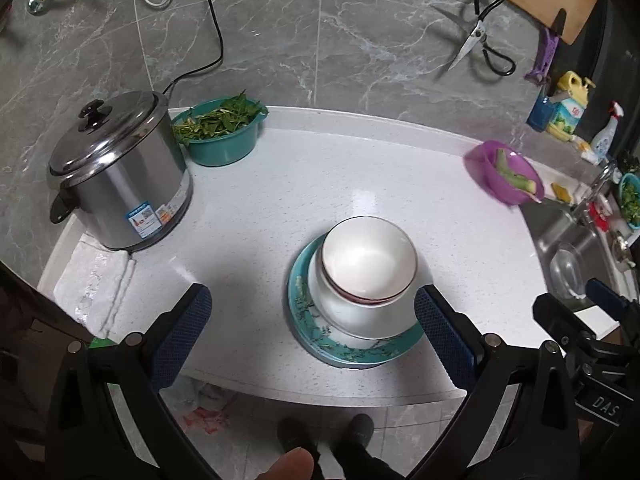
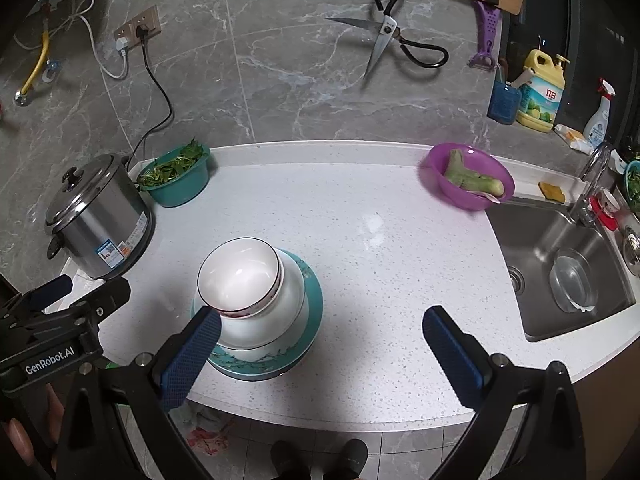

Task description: Organize plates and bowls

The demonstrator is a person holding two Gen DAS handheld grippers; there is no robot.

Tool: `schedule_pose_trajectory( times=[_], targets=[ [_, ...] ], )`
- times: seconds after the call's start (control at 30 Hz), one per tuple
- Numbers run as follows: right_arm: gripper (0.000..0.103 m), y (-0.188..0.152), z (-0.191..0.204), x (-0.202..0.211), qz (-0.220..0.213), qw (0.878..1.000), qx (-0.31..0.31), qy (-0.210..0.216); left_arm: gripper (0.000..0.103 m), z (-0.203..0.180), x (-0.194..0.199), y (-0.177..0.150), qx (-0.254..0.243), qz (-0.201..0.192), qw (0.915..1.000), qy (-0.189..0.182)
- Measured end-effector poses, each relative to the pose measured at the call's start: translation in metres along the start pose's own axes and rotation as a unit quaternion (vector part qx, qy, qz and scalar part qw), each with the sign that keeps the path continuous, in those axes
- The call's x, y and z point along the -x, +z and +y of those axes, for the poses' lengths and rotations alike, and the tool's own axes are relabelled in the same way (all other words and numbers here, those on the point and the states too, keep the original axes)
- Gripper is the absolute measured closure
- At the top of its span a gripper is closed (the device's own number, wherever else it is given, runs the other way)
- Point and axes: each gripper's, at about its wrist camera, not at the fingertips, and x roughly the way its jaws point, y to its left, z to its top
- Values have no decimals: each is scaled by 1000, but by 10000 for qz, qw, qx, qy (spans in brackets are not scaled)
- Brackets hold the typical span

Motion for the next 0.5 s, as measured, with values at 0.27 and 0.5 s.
schedule_pose_trajectory(
  times=[0.27,0.5],
  targets=[
    [0,1,1,0,20,10000,28,-33,0,-4,0,-4,36,51,10000,70],
    [0,3,1,-3,87,9999,67,-54,0,-6,3,-6,65,18,9999,119]
  ],
)
